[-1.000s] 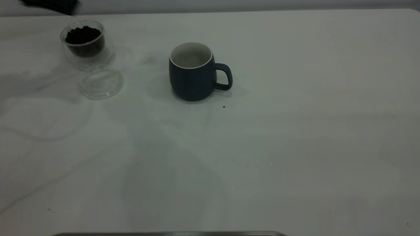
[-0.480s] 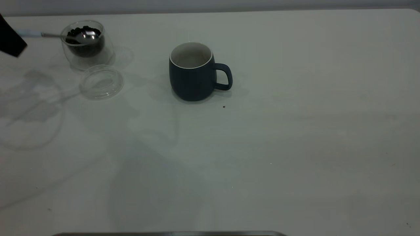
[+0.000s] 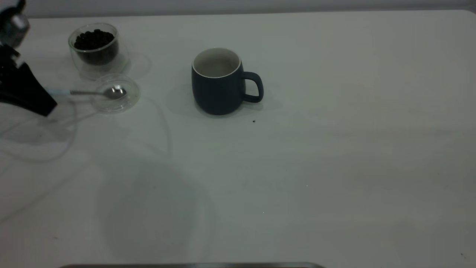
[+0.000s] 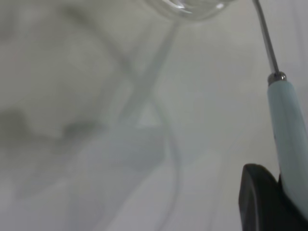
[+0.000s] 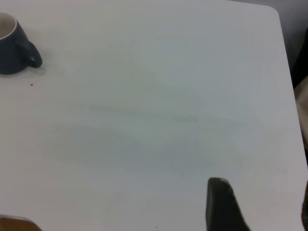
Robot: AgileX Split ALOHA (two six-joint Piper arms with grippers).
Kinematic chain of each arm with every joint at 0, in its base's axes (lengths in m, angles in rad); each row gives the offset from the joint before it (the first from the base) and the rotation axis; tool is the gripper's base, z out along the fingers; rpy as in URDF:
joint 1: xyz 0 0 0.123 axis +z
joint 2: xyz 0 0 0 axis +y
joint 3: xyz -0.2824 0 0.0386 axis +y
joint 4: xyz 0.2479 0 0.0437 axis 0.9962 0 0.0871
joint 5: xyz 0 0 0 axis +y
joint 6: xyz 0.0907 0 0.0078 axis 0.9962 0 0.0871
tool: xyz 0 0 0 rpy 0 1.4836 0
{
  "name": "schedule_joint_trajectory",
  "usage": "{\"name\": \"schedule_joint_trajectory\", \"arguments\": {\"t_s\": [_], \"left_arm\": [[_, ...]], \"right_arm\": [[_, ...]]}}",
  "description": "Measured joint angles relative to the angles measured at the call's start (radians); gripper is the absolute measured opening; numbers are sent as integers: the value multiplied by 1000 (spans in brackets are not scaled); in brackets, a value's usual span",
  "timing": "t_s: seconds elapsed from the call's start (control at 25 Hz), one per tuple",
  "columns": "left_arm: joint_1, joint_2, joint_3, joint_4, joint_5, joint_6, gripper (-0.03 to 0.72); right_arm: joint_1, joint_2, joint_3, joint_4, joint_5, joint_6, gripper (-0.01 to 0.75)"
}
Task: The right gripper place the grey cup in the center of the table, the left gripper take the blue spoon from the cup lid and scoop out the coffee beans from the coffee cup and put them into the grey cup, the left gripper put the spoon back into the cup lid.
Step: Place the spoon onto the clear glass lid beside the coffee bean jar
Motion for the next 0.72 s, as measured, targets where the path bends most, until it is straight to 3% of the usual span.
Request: {"name": "schedule_joint_trajectory", "arguments": {"t_s": [0.36, 0.72], "left_arm": [[0, 28, 0, -105, -20, 58, 95], [0, 67, -1, -116, -32, 40, 95]], "right_arm": [[0, 0, 0, 0, 0, 0, 364], [0, 0, 0, 0, 0, 0, 364]]}}
